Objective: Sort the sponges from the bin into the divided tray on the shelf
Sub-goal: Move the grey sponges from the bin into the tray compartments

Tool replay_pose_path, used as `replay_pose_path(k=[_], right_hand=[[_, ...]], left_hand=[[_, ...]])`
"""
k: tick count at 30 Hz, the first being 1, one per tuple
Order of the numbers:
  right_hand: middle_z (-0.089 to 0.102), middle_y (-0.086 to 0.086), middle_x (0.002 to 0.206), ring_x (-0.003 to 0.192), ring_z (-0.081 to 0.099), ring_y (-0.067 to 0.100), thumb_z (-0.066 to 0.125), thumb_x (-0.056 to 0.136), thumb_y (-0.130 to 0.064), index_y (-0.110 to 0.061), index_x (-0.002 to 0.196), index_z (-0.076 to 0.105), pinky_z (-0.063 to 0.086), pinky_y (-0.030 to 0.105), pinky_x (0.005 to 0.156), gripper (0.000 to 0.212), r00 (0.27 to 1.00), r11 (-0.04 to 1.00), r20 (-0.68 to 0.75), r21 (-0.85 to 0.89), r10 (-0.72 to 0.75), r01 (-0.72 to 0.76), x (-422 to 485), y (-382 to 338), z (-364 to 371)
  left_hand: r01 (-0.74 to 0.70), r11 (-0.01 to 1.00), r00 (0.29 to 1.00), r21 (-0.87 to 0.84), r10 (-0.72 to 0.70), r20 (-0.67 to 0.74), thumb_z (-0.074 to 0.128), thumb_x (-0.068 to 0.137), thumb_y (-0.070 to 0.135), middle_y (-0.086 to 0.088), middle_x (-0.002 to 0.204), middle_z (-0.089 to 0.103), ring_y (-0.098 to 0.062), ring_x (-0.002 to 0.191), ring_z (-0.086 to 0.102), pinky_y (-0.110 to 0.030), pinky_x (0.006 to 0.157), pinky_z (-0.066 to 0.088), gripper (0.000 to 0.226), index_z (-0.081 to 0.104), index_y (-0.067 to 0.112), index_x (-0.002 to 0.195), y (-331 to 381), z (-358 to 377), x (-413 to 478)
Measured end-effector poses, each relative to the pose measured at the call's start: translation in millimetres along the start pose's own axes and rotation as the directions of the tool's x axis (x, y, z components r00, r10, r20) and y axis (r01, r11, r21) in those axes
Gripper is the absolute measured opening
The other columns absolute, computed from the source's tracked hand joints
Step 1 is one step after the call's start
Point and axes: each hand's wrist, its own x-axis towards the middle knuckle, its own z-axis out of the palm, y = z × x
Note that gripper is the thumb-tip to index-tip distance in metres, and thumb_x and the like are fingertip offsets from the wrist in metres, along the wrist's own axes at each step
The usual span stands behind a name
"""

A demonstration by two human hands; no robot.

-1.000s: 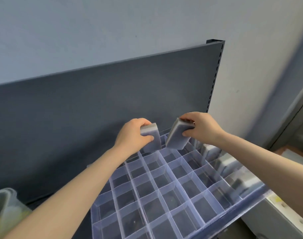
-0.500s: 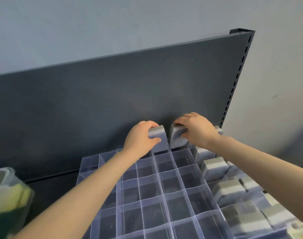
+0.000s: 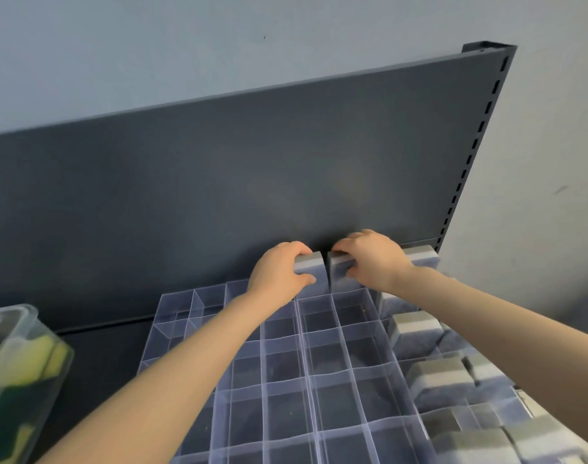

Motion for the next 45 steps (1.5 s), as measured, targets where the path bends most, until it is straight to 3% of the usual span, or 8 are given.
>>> replay_pose_path(k=[6, 10, 23, 28, 31, 36, 41, 45], right_hand=[[0.063, 0.002, 0.107, 0.103, 0.053, 0.027, 0.058, 0.079, -0.015, -0.025, 0.117, 0.058, 0.04, 0.03, 0.067, 0.039, 0.998, 0.999, 0.068, -0.044, 0.013, -0.01, 3, -1, 13], [0.064, 0.003, 0.109, 0.101, 0.056, 0.027, 0.059, 0.08, -0.014, -0.024, 0.116, 0.058, 0.04, 0.03, 0.065, 0.038, 0.998, 0.998, 0.054, -0.055, 0.045, -0.042, 4, -1, 19], [0.063, 0.004, 0.109, 0.103, 0.054, 0.026, 0.059, 0.079, -0.013, -0.021, 0.115, 0.059, 0.049, 0.035, 0.075, 0.036, 0.997, 0.996, 0.03, -0.042, 0.077, -0.076, 1, -2, 28], [0.057, 0.002, 0.12, 0.111, 0.051, 0.026, 0.062, 0.079, -0.02, -0.025, 0.125, 0.054, 0.05, 0.036, 0.078, 0.047, 0.996, 0.998, 0.058, 0.009, 0.06, -0.061, -3, -4, 15], [0.056, 0.0, 0.128, 0.116, 0.051, 0.024, 0.061, 0.082, -0.024, -0.026, 0.132, 0.05, 0.05, 0.038, 0.087, 0.051, 0.997, 0.996, -0.032, 0.058, 0.065, -0.063, -9, -11, 1], [0.058, -0.001, 0.127, 0.114, 0.054, 0.023, 0.06, 0.085, -0.028, -0.024, 0.132, 0.051, 0.048, 0.035, 0.091, 0.048, 0.997, 0.996, -0.071, 0.087, 0.044, -0.038, -21, -47, -16], [0.059, 0.0, 0.127, 0.112, 0.055, 0.024, 0.058, 0.086, -0.03, -0.023, 0.129, 0.053, 0.048, 0.037, 0.092, 0.044, 0.997, 0.995, -0.059, 0.096, 0.042, -0.037, -30, -103, -20], [0.063, 0.004, 0.113, 0.098, 0.058, 0.026, 0.058, 0.084, -0.03, -0.018, 0.116, 0.056, 0.051, 0.038, 0.082, 0.034, 0.997, 0.995, -0.052, 0.084, 0.05, -0.046, -37, -160, -16]], left_hand=[[0.015, 0.999, 0.998, 0.052, -0.018, 0.065, 0.077, 0.075, 0.026, 0.006, 0.113, 0.063, -0.015, 0.099, 0.057, -0.028, 0.081, 0.045, 0.044, 0.063, 0.024, 0.117, -6, 10, 2], [0.065, 0.997, 0.993, 0.036, -0.068, 0.095, 0.076, 0.076, 0.025, 0.006, 0.121, 0.062, -0.016, 0.109, 0.056, -0.026, 0.085, 0.043, 0.048, 0.062, 0.024, 0.121, -10, 22, 2], [0.116, 0.993, 0.992, -0.01, -0.116, 0.041, 0.073, 0.08, 0.024, 0.003, 0.119, 0.063, -0.018, 0.103, 0.058, -0.028, 0.082, 0.046, 0.044, 0.061, 0.023, 0.122, -9, 30, 1], [0.086, 0.996, 0.995, 0.004, -0.086, 0.051, 0.073, 0.079, 0.029, 0.005, 0.126, 0.057, -0.017, 0.112, 0.054, -0.026, 0.084, 0.042, 0.056, 0.053, 0.025, 0.131, -6, 19, -9], [0.065, 0.997, 0.998, 0.032, -0.066, 0.02, 0.07, 0.081, 0.035, 0.006, 0.128, 0.055, -0.013, 0.113, 0.054, -0.025, 0.081, 0.043, 0.058, 0.049, 0.027, 0.134, -8, 2, -20], [0.063, 0.978, 0.998, 0.198, -0.066, 0.009, 0.063, 0.085, 0.037, 0.009, 0.127, 0.056, -0.013, 0.114, 0.053, -0.032, 0.084, 0.048, 0.049, 0.051, 0.03, 0.132, -22, -40, -46], [0.095, 0.948, 0.995, 0.303, -0.092, -0.024, 0.06, 0.087, 0.037, 0.011, 0.125, 0.057, -0.014, 0.11, 0.055, -0.031, 0.081, 0.048, 0.045, 0.051, 0.031, 0.13, -50, -88, -82], [0.129, 0.929, 0.992, 0.346, -0.116, -0.057, 0.059, 0.087, 0.037, 0.01, 0.126, 0.057, -0.014, 0.111, 0.055, -0.031, 0.081, 0.049, 0.043, 0.052, 0.031, 0.13, -81, -125, -121]])
